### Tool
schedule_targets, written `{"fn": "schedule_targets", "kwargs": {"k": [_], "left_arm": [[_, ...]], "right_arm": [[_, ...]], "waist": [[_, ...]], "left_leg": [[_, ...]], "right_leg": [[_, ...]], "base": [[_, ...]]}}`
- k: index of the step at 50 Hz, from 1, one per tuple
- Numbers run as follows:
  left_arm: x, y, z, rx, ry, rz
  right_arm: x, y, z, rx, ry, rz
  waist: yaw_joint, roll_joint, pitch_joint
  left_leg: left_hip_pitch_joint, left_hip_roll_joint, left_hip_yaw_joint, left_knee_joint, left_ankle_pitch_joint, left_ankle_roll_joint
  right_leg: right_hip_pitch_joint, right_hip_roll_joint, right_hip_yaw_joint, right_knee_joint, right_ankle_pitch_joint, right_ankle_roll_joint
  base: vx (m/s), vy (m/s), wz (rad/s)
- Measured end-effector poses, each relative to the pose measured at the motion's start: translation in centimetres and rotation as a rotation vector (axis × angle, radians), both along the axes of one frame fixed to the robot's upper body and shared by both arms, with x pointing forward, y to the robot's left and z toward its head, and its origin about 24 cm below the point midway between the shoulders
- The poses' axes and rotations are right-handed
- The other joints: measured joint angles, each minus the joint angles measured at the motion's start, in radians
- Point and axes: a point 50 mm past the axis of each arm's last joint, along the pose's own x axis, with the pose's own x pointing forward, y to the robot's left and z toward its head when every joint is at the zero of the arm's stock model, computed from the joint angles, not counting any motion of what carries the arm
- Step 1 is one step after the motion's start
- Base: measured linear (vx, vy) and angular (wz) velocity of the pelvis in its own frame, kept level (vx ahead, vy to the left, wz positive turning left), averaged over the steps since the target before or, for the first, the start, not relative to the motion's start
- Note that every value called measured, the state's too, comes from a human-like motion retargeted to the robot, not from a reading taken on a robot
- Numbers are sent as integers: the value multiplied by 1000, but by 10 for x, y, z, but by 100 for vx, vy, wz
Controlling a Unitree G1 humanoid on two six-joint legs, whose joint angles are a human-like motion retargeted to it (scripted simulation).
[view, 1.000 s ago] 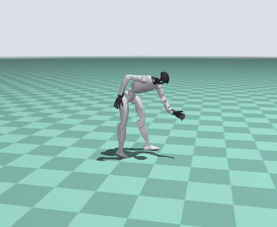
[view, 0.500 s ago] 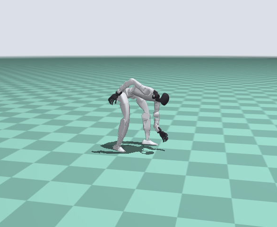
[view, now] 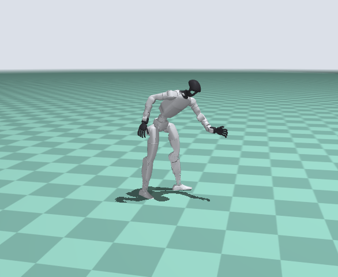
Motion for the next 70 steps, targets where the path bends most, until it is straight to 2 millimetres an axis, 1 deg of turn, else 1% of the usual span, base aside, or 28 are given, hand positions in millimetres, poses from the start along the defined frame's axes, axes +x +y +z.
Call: {"fn": "schedule_targets", "kwargs": {"k": [3, 5, 7, 13, 18, 24, 29, 33, 37, 40, 43, 45, 48, 50, 53, 57, 60, 63, 65, 67, 70], "left_arm": [[1, -7, 5, 85, 5, 22], [2, -13, 13, 133, -3, 36], [2, -18, 26, 162, -20, 44], [-2, -31, 80, 166, -93, 11], [-13, -43, 130, 154, -157, -43], [-35, -64, 187, 150, -266, -90], [-58, -77, 223, 171, -351, -109], [-76, -79, 244, 199, -401, -95], [-89, -77, 257, 216, -437, -68], [-95, -76, 262, 224, -454, -59], [-96, -80, 260, 251, -463, -74], [-95, -85, 254, 285, -467, -101], [-92, -98, 234, 360, -472, -180], [-90, -108, 215, 408, -469, -258], [-86, -126, 173, 455, -434, -415], [-77, -144, 101, 437, -317, -623], [-69, -146, 42, 373, -190, -702], [-63, -136, -20, 286, -46, -691], [-65, -125, -63, 217, 54, -655], [-73, -110, -106, 133, 160, -613], [-99, -89, -166, -7, 320, -546]], "right_arm": [[-6, -4, -8, -16, 38, -35], [-9, -7, -13, -23, 60, -63], [-10, -10, -16, -27, 77, -94], [-11, -19, -23, -19, 102, -206], [-14, -26, -25, 4, 108, -300], [-23, -29, -31, 29, 153, -336], [-33, -30, -39, 36, 224, -325], [-38, -30, -43, 32, 261, -325], [-40, -29, -45, 39, 265, -330], [-40, -26, -44, 55, 251, -329], [-37, -23, -40, 76, 219, -313], [-33, -21, -35, 89, 184, -290], [-22, -16, -23, 103, 116, -231], [-12, -13, -14, 112, 68, -187], [5, -8, -2, 131, -1, -153], [29, -4, 6, 166, -79, -186], [48, -3, 11, 179, -139, -230], [66, -1, 19, 164, -203, -242], [77, 2, 25, 151, -245, -232], [85, 6, 30, 146, -280, -212], [93, 13, 35, 160, -318, -185]], "waist": [[19, 48, -56], [34, 81, -89], [49, 112, -119], [90, 190, -196], [116, 239, -254], [144, 275, -325], [167, 297, -384], [175, 310, -414], [171, 316, -425], [162, 314, -426], [154, 305, -427], [152, 296, -428], [159, 280, -428], [171, 267, -425], [203, 245, -414], [258, 217, -383], [294, 199, -351], [318, 184, -320], [330, 176, -303], [342, 169, -288], [366, 159, -264]], "left_leg": [[91, -12, -17, 9, -27, 3], [151, -22, -30, 2, -38, 4], [209, -33, -44, -11, -43, 4], [352, -52, -81, -31, -53, 7], [419, -56, -111, -21, -59, 8], [450, -59, -148, -20, -57, 4], [454, -50, -165, -45, -39, -4], [459, -46, -170, -69, -23, -11], [466, -42, -173, -84, -16, -21], [470, -40, -176, -87, -15, -29], [473, -40, -177, -89, -16, -37], [476, -40, -177, -91, -16, -40], [484, -40, -175, -94, -18, -41], [492, -41, -175, -95, -20, -39], [505, -42, -179, -92, -27, -31], [516, -44, -194, -78, -38, -20], [512, -46, -208, -65, -43, -17], [500, -49, -217, -59, -42, -21], [490, -51, -219, -62, -38, -26], [480, -51, -217, -70, -32, -31], [467, -50, -214, -84, -24, -33]], "right_leg": [[98, -12, -27, 27, -50, 5], [153, -18, -45, 56, -81, 10], [201, -23, -60, 93, -109, 17], [322, -36, -100, 182, -169, 43], [424, -37, -131, 167, -188, 54], [519, -24, -167, 95, -189, 68], [539, 2, -183, 67, -185, 70], [538, 16, -190, 64, -183, 70], [542, 25, -198, 66, -184, 70], [548, 29, -207, 65, -186, 70], [554, 31, -215, 63, -187, 70], [557, 31, -219, 63, -186, 70], [561, 31, -223, 68, -184, 70], [564, 29, -225, 76, -184, 70], [572, 26, -226, 92, -184, 69], [586, 20, -233, 113, -189, 65], [591, 16, -241, 125, -197, 57], [583, 13, -250, 134, -204, 51], [571, 12, -253, 139, -207, 50], [555, 13, -253, 145, -207, 53], [530, 15, -250, 154, -205, 62]], "base": [[18, -11, 51], [16, -11, 51], [15, -11, 47], [11, -11, 35], [5, -10, 29], [1, -9, 30], [-2, -9, 17], [-1, -6, 9], [0, 0, 0], [0, 0, 0], [0, 0, 0], [0, 0, 0], [6, -2, 0], [6, -1, -1], [4, 0, 2], [0, 0, 4], [-1, 0, 20], [-1, 0, 13], [0, 0, 0], [0, 0, 0], [0, 0, 0]]}}
